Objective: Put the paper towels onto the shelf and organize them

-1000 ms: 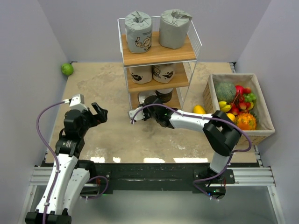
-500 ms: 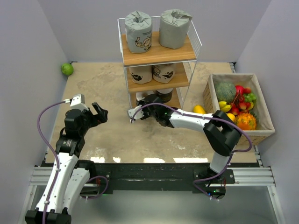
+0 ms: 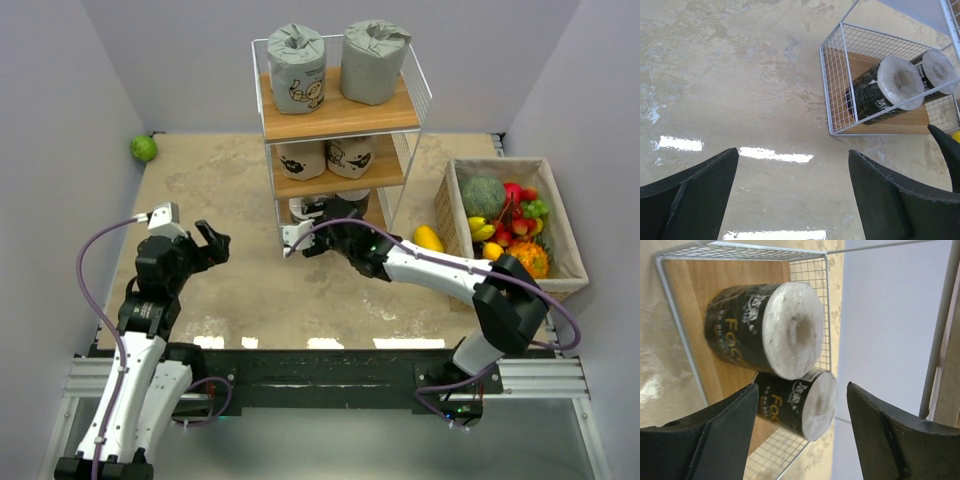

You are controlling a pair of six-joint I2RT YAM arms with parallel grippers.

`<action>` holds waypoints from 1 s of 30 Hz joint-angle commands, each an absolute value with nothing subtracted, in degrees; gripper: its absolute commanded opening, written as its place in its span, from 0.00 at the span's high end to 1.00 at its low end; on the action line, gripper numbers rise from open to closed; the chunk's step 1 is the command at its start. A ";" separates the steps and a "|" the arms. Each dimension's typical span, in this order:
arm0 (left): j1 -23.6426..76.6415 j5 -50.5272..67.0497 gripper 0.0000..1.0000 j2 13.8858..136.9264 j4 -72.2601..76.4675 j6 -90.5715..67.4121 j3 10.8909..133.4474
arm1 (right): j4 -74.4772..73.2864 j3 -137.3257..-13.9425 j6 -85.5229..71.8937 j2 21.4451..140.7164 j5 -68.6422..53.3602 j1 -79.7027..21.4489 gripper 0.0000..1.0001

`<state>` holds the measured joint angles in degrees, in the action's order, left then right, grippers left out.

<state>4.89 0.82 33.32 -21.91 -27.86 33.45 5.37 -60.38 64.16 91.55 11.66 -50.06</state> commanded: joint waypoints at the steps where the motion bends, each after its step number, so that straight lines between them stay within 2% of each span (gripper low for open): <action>1: 4.57 2.72 0.03 30.59 -17.94 -26.28 33.93 | 5.45 -57.14 53.21 85.79 10.90 -53.34 0.28; 3: 4.57 5.96 0.03 29.80 -16.71 -25.41 33.75 | 5.28 -54.07 48.63 81.14 9.07 -55.89 0.28; 6: 4.66 13.51 0.03 27.87 -13.29 -24.18 32.96 | 3.18 -51.77 34.23 74.21 7.04 -59.58 0.25; 7: 4.75 15.62 0.03 27.08 -12.23 -24.08 32.35 | 1.86 -51.77 25.05 72.87 5.47 -60.02 0.25; 10: 5.53 26.07 0.02 26.46 -8.36 -24.08 31.12 | -4.46 -51.59 7.02 67.86 3.87 -60.29 0.01; 12: 6.06 29.51 0.00 26.63 -5.55 -24.61 30.24 | -8.51 -50.80 -3.44 64.80 5.61 -60.29 0.01; 16: 6.50 37.70 0.00 26.89 -1.06 -25.84 28.57 | -13.96 -49.22 -12.99 59.69 8.69 -60.29 0.01; 24: 13.79 33.68 0.00 27.86 -2.98 -23.56 29.09 | -15.64 -45.88 -31.88 48.17 27.40 -60.29 0.01; 30: 16.43 32.52 0.00 26.90 -4.13 -22.76 29.53 | -21.97 -51.15 -33.13 44.39 34.10 -60.29 0.01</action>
<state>15.75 33.23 27.75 -5.41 -24.40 28.49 -18.83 -46.83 -27.92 46.19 26.20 -60.34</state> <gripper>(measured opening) 0.997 0.987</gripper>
